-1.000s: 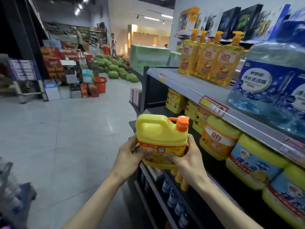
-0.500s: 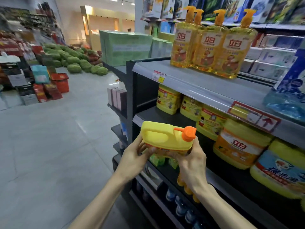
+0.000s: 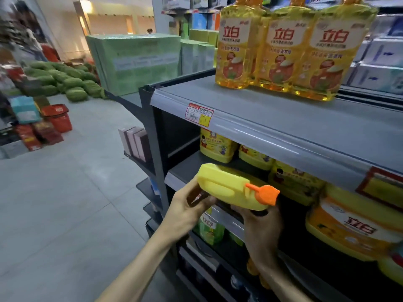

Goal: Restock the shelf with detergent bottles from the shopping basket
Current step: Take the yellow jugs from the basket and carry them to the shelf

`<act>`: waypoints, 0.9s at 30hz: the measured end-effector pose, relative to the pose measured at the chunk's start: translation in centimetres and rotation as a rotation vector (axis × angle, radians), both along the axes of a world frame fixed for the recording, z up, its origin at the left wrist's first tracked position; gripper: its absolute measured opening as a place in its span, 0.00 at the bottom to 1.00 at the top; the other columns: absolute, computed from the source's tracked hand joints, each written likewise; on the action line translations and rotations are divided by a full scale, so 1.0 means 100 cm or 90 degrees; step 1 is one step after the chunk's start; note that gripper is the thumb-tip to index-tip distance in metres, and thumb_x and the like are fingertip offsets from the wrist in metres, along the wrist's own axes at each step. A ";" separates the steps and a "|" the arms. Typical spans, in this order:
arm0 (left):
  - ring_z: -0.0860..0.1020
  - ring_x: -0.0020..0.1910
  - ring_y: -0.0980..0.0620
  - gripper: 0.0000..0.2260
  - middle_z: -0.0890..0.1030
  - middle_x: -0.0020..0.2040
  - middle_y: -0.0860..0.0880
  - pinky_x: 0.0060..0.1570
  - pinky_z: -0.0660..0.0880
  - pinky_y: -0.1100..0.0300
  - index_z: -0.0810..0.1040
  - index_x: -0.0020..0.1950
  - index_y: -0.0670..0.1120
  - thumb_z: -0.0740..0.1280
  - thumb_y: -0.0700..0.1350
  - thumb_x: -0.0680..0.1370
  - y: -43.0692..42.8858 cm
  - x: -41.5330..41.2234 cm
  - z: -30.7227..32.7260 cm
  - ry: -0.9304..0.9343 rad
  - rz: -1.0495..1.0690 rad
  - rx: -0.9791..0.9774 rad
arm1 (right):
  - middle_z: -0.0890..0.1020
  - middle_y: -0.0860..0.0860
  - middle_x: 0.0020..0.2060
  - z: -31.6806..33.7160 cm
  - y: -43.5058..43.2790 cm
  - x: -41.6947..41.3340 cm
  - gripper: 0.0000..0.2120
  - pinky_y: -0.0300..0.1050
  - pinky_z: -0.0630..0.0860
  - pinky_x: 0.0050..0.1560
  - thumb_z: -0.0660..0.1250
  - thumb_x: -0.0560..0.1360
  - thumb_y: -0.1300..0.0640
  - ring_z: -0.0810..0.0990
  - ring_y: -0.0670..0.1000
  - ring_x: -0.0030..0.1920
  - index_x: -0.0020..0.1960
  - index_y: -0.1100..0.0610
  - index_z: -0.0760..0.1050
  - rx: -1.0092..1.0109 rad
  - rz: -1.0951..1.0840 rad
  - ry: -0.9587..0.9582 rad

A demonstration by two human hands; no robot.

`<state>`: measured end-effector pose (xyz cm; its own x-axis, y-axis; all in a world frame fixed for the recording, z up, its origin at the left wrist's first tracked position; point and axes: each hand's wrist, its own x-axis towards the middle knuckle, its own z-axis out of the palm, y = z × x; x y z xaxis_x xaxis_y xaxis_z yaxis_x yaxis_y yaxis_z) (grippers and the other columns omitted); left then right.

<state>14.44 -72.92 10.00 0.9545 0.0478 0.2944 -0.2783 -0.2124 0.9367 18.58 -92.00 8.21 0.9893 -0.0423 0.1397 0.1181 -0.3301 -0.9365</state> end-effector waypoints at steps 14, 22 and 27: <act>0.82 0.62 0.63 0.20 0.83 0.61 0.68 0.57 0.81 0.58 0.73 0.73 0.55 0.68 0.40 0.82 0.013 0.090 -0.006 0.077 -0.122 -0.068 | 0.79 0.53 0.71 -0.025 0.038 0.022 0.45 0.62 0.76 0.68 0.78 0.68 0.38 0.77 0.57 0.71 0.80 0.51 0.68 0.007 -0.314 -0.143; 0.78 0.71 0.54 0.40 0.76 0.74 0.60 0.68 0.78 0.46 0.54 0.82 0.71 0.69 0.72 0.74 0.030 0.111 -0.017 0.098 -0.186 0.146 | 0.77 0.53 0.74 -0.030 0.060 0.010 0.37 0.59 0.78 0.68 0.72 0.80 0.46 0.79 0.42 0.68 0.84 0.51 0.61 0.005 -0.368 -0.124; 0.78 0.70 0.56 0.34 0.77 0.71 0.62 0.66 0.78 0.59 0.57 0.77 0.77 0.71 0.57 0.78 0.044 0.105 -0.032 0.099 -0.240 0.170 | 0.76 0.48 0.75 -0.047 0.069 -0.016 0.38 0.59 0.76 0.71 0.67 0.73 0.36 0.77 0.49 0.73 0.80 0.35 0.57 0.044 -0.329 -0.062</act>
<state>24.96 -68.50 6.78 0.9242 -0.3679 0.1024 -0.2437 -0.3615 0.9000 16.95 -85.09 3.53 0.8197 -0.5331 0.2097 0.0438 -0.3067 -0.9508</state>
